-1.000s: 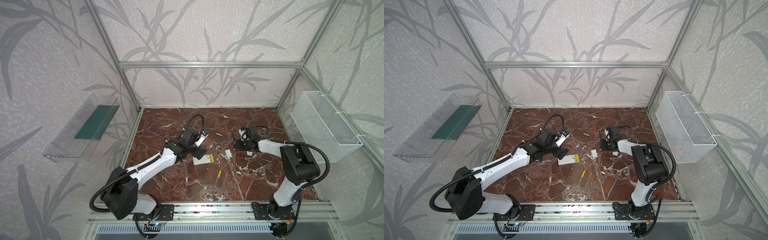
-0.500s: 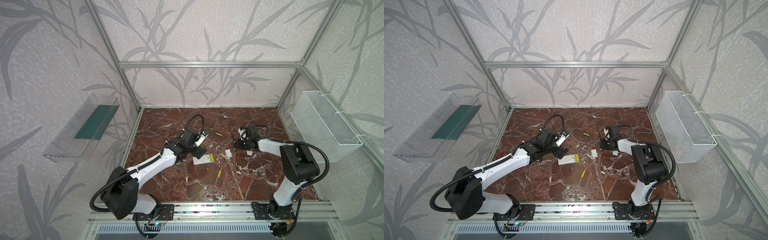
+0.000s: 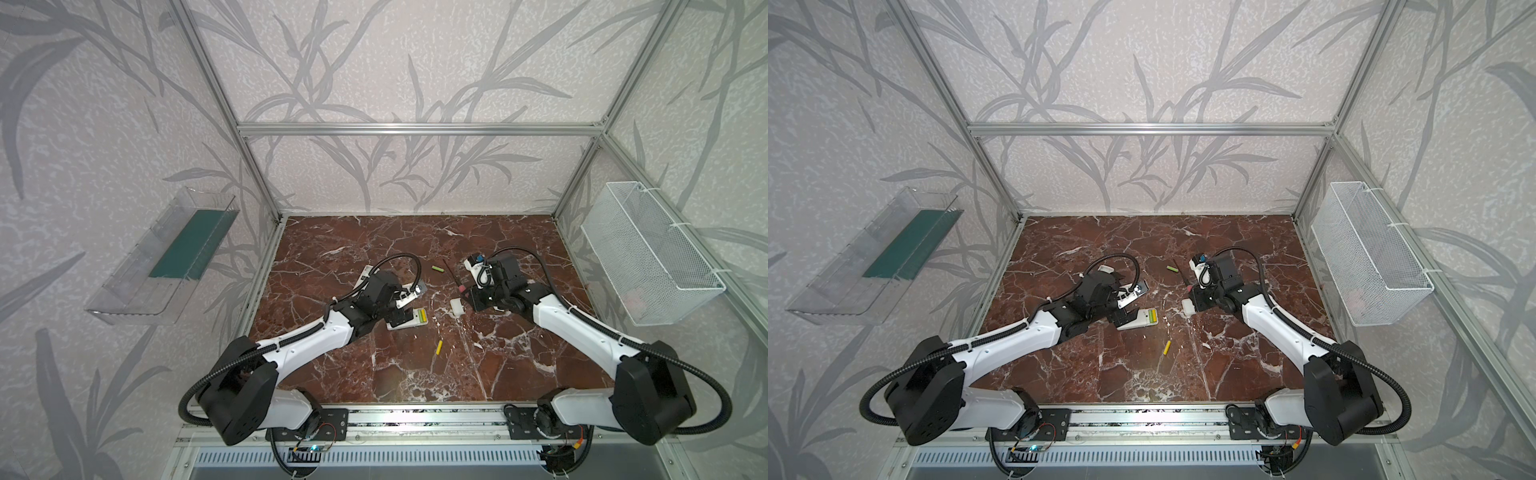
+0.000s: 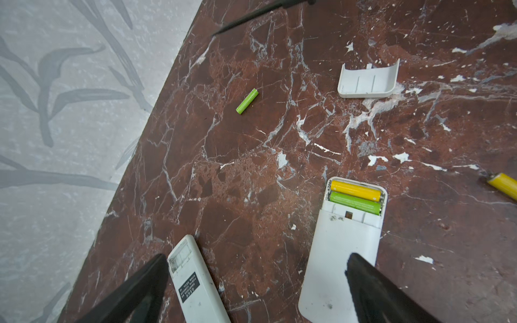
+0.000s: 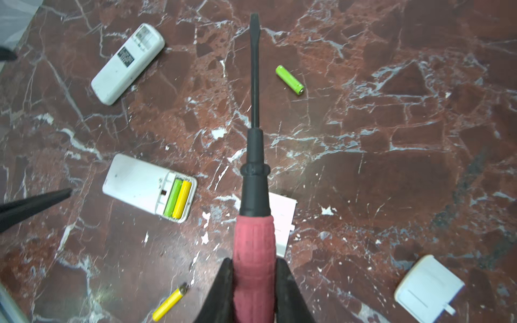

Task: Unload the batteries from the remote control

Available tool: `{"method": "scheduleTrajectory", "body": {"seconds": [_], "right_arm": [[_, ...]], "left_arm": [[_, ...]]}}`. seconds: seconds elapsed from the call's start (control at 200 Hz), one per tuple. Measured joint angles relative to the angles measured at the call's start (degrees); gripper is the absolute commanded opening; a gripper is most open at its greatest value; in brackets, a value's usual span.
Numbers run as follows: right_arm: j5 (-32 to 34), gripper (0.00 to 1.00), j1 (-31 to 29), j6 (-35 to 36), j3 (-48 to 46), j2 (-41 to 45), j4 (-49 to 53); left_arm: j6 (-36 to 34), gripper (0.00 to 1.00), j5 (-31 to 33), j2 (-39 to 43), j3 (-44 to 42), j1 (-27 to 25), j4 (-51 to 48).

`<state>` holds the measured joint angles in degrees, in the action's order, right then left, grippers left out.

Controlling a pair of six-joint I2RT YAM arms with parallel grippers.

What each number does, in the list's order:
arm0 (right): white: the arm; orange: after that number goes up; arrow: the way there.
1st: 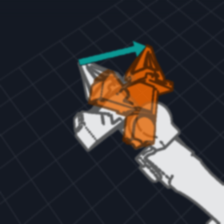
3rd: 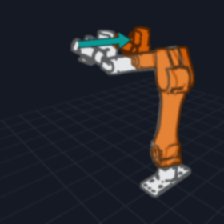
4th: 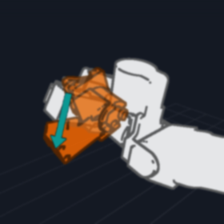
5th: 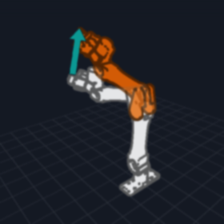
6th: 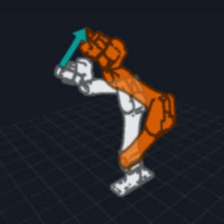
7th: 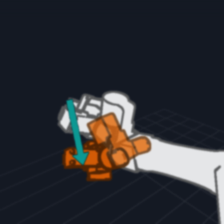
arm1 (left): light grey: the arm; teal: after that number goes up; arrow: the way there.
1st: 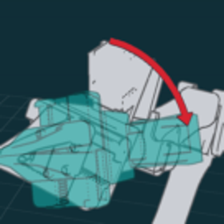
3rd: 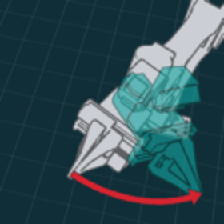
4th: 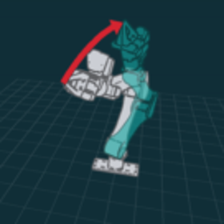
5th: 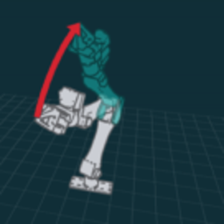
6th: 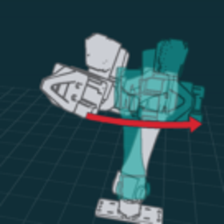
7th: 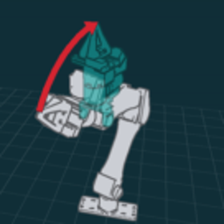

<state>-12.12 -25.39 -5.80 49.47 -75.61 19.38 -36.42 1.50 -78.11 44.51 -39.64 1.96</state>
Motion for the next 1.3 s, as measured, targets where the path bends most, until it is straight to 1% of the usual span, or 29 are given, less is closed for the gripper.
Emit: {"method": "scheduleTrajectory", "body": {"seconds": [0.145, 0.245, 0.52, 0.665, 0.805, 0.97, 1.075, 1.195, 1.3], "right_arm": [[0.44, 0.0, -3.52, 1.14, 0.0, 3.3, 5.44], [-0.55, 0.0, -5.05, 1.22, 0.0, 4.94, 8.35], [-5.11, 0.0, -5.57, 1.14, 0.0, 8.83, 12.59], [-7.76, 0.0, -5.7, 1.11, 0.0, 10.21, 12.74], [-10.29, 0.0, -5.7, 1.05, 0.0, 10.47, 12.83], [-12.04, 0.0, -5.7, 0.94, 0.0, 10.75, 13.25], [-12.68, 0.0, -5.7, 0.94, 0.0, 10.91, 13.42], [-13.73, 0.0, -5.7, 0.94, 0.0, 10.91, 13.6], [-14.51, 0.0, -5.7, 0.94, 0.0, 10.88, 13.62]], "left_arm": [[-2.73, 0.99, 0.22, -0.96, 0.39, -0.7, 4.48], [-5.31, 0.99, 0.42, -2.36, 0.39, -1.33, 7.26], [-13.9, 1.0, 0.52, -4.79, -1.05, -4.24, 14.64], [-16.98, 0.95, 0.13, -6.51, -1.11, -5.07, 17.07], [-18.73, 0.81, -0.48, -8.15, -1.11, -5.42, 18.73], [-19.56, 0.57, -1.79, -8.83, -1.03, -5.42, 19.74], [-19.56, 0.45, -2.99, -8.81, -0.96, -5.42, 20.04], [-19.02, 0.36, -4.57, -8.81, -0.94, -5.4, 20.11], [-18.86, 0.29, -5.92, -8.81, -0.87, -5.42, 19.96]]}}
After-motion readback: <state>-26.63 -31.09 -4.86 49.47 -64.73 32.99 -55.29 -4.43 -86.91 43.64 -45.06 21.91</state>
